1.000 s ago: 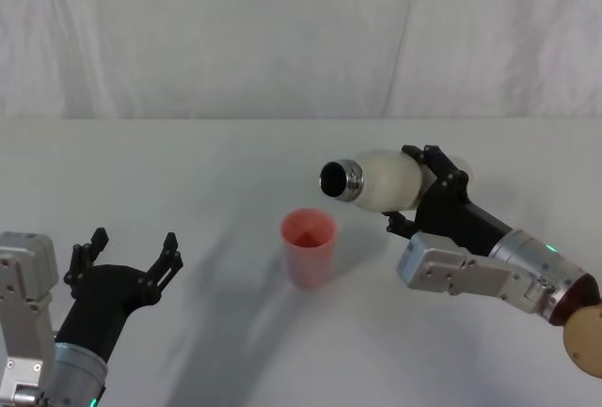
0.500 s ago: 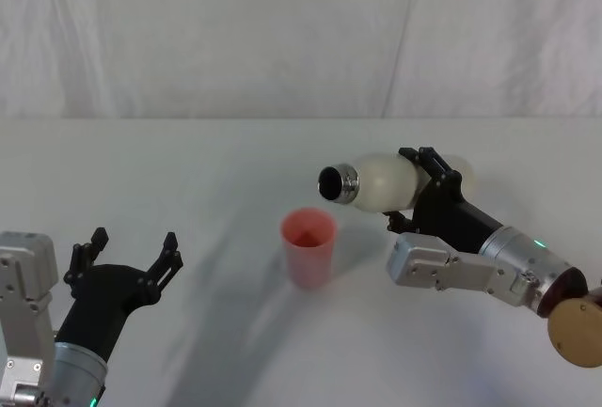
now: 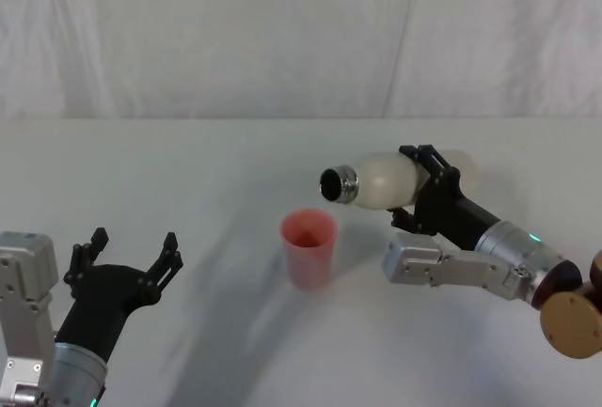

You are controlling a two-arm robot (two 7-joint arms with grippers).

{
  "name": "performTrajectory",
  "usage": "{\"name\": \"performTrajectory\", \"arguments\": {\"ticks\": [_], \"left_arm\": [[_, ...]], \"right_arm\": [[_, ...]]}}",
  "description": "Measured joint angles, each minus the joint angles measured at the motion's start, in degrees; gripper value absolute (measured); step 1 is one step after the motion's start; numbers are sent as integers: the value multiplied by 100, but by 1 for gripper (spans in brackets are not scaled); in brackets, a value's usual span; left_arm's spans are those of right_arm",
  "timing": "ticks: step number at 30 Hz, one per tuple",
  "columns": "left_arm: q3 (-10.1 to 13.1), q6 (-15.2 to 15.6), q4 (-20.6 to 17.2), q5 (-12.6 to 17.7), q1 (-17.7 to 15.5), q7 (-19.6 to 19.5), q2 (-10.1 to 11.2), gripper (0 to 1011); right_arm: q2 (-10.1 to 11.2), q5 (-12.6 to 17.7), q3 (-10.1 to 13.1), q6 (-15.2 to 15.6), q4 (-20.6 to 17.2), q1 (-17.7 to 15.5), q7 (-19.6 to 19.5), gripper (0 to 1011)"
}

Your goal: Grasp the thermos with one hand and pour water into the cup lid.

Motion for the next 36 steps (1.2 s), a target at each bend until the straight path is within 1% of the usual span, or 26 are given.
{"name": "performTrajectory", "arguments": {"ticks": [6, 13, 36], "left_arm": [[0, 1, 0, 0, 0, 0, 0, 1001], [0, 1, 0, 0, 0, 0, 0, 1001], [0, 0, 0, 0, 0, 0, 0, 1001]], "right_arm": [[-36, -167, -88, 42, 87, 101, -161, 950], [-29, -345, -183, 49, 137, 183, -293, 950], [61, -568, -363, 57, 181, 319, -387, 950]]}}
